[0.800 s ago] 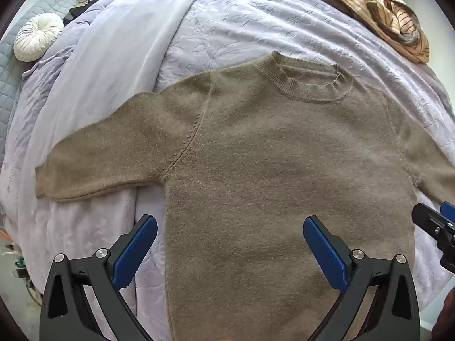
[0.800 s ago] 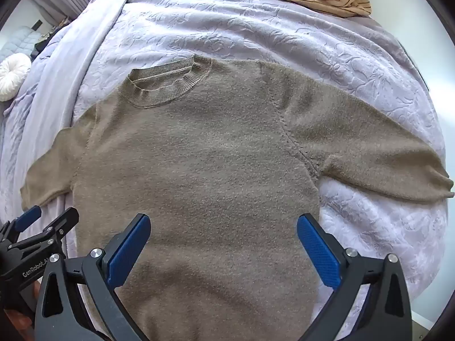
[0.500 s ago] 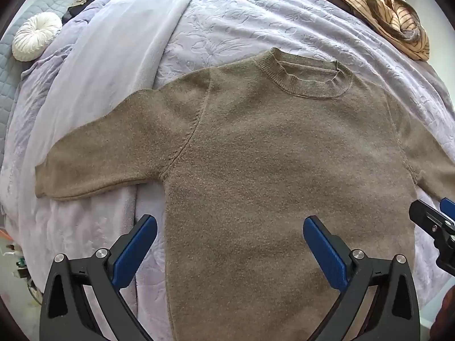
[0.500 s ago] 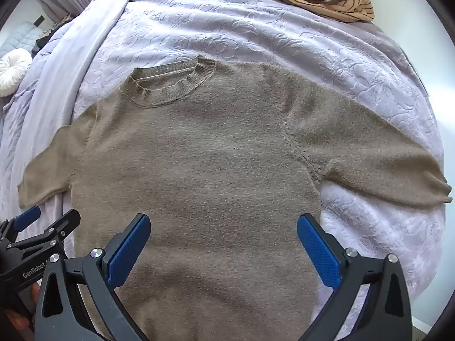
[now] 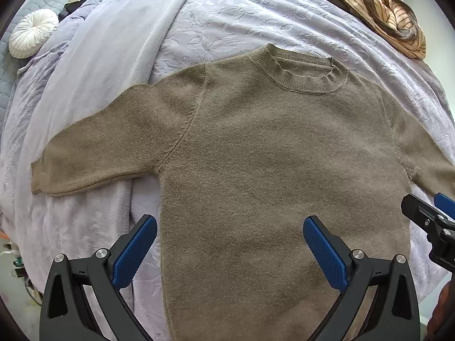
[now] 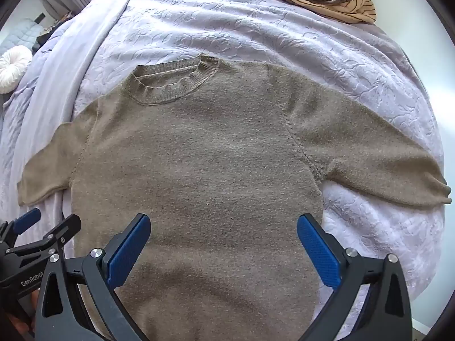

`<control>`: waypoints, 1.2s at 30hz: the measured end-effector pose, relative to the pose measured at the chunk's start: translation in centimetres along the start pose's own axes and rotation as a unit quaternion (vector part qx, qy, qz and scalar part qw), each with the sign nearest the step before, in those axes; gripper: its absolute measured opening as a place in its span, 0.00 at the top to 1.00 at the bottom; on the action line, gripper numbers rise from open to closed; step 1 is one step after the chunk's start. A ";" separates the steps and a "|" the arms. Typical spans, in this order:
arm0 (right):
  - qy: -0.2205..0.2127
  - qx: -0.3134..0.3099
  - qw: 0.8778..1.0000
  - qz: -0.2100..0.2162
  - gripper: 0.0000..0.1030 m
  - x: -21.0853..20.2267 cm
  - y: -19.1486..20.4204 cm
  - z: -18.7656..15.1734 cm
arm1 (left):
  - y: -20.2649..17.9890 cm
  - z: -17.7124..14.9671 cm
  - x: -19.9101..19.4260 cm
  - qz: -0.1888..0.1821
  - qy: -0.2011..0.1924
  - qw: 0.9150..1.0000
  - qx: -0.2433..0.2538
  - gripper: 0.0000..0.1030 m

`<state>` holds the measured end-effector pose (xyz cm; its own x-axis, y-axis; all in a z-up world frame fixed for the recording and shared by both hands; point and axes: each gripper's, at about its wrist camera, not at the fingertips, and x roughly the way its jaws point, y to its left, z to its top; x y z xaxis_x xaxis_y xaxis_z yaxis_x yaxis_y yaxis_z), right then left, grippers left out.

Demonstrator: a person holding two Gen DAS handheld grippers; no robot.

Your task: Fold small clothes

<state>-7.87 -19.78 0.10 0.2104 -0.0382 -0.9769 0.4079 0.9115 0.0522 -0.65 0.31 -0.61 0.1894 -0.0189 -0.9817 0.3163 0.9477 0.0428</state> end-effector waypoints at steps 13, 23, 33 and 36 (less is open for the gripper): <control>-0.003 0.002 1.000 -0.007 0.00 -0.2 -0.3 0.0 | -0.2 0.0 -0.1 -0.004 0.005 1.000 0.001 0.00; -0.005 -0.012 1.000 -0.017 0.00 -0.2 -0.2 0.0 | 0.0 -0.3 0.0 -0.001 0.009 1.000 -0.002 0.00; -0.006 -0.015 1.000 -0.019 0.00 -0.1 0.0 -0.1 | 0.0 -0.5 0.4 -0.004 0.016 1.000 -0.006 0.00; -0.005 -0.016 1.000 -0.020 0.00 -0.1 0.1 -0.1 | 0.1 -0.5 0.5 -0.006 0.022 1.000 -0.007 0.00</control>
<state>-7.97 -19.65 0.13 0.2041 -0.0790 -0.9758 0.3884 0.9214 0.0066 -1.02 0.54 -1.15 0.1446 -0.0167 -0.9893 0.3050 0.9519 0.0285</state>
